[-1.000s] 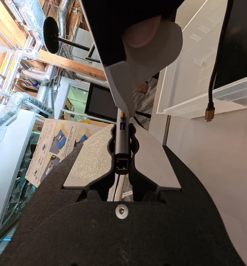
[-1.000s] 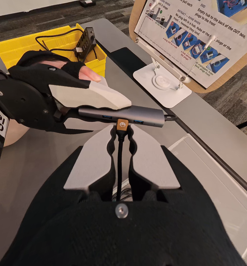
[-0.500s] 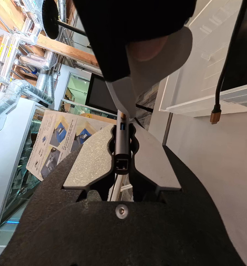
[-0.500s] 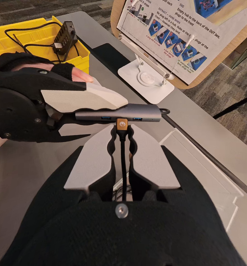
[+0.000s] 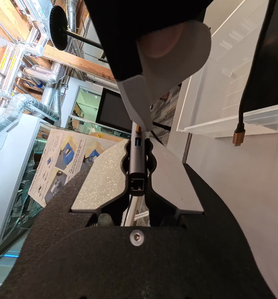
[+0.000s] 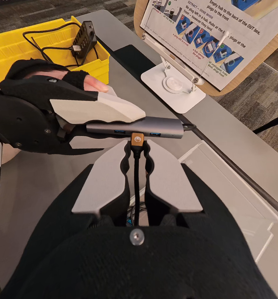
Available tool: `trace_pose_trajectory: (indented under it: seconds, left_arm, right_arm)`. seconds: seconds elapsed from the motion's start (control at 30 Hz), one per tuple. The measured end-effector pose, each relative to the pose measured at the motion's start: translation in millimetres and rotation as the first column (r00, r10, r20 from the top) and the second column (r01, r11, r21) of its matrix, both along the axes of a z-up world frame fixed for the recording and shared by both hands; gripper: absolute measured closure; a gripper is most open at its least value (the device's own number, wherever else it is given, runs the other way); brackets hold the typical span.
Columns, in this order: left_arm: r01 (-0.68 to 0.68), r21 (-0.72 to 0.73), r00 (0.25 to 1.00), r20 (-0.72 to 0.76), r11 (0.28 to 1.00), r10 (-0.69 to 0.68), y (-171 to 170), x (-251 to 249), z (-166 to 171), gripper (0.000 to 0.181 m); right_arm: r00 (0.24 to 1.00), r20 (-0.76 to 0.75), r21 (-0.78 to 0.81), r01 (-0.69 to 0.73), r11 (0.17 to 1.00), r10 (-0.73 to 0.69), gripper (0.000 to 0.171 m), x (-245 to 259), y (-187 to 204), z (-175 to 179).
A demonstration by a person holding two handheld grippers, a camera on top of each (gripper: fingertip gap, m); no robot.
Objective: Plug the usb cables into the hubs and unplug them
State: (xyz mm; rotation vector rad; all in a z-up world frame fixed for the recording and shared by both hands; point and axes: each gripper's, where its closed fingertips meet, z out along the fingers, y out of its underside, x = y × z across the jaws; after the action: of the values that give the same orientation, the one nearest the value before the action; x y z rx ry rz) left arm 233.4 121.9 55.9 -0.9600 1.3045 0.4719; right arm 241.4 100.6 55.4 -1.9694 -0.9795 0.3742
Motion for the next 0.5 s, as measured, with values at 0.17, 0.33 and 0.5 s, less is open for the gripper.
trace_pose_trajectory:
  seconds: [0.17, 0.33, 0.5]
  left_arm:
    - [0.004, 0.000, 1.000, -0.014, 1.000, -0.004, -2.2, 3.8, -1.4, 0.164]
    - [-0.012, -0.055, 0.998, 0.061, 0.998, 0.015, 3.0, -8.2, 5.2, 0.164]
    - [-0.039, -0.052, 0.993, 0.105, 0.998, 0.044, 4.8, -16.8, 15.0, 0.164]
  right_arm:
    - [1.000, -0.009, -0.025, -0.024, 0.999, 0.024, 0.154, 3.5, -2.3, -1.1]
    - [0.996, -0.076, 0.066, -0.046, 0.997, 0.051, 0.154, -10.8, 4.9, 8.8]
    - [0.980, -0.188, 0.104, -0.046, 0.994, 0.065, 0.154, -20.1, 7.2, 21.0]
